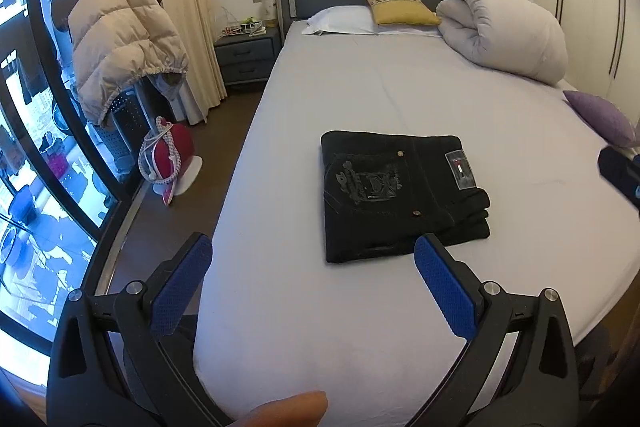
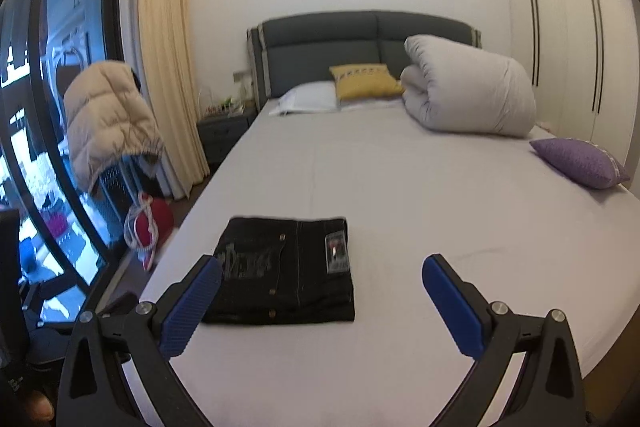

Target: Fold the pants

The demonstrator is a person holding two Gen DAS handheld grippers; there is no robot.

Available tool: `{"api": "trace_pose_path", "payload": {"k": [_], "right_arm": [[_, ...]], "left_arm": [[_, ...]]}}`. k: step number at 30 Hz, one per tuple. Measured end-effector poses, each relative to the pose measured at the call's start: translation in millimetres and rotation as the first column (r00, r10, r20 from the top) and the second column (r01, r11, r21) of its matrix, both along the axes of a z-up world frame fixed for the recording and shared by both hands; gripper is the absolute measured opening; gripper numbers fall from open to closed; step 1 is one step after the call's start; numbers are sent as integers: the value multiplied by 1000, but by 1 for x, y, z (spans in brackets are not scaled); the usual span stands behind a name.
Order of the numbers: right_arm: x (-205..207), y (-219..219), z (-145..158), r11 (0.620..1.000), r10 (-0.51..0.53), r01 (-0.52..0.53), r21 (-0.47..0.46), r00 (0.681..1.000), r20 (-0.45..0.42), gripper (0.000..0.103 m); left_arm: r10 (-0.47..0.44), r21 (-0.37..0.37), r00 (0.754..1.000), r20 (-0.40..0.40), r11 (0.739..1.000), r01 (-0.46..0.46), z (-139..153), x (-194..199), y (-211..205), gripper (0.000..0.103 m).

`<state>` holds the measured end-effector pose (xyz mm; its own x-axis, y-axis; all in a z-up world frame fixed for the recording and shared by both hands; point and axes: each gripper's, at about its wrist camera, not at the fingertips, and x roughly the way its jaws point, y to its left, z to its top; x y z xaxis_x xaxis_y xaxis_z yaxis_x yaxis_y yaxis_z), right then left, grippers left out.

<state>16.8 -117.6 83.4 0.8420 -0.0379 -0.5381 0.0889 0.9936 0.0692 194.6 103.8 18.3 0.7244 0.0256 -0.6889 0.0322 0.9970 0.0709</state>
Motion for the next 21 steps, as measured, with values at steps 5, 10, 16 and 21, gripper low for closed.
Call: {"api": "trace_pose_path", "payload": {"k": [5, 10, 16, 21], "right_arm": [[3, 2, -10, 1000, -1, 0, -8, 997, -72, 103], [6, -3, -19, 1000, -19, 21, 11, 990, -139, 103], [4, 0, -24, 1000, -14, 14, 1, 986, -168, 103], [6, 3, -26, 1000, -2, 2, -1, 983, -184, 103]], "left_arm": [[13, -4, 1000, -7, 1000, -13, -8, 8, 6, 103], [37, -19, 999, -19, 999, -37, -10, 13, 18, 103], [54, -41, 998, -37, 998, -56, -17, 18, 26, 103], [54, -43, 998, -42, 998, -56, -19, 19, 28, 103]]}}
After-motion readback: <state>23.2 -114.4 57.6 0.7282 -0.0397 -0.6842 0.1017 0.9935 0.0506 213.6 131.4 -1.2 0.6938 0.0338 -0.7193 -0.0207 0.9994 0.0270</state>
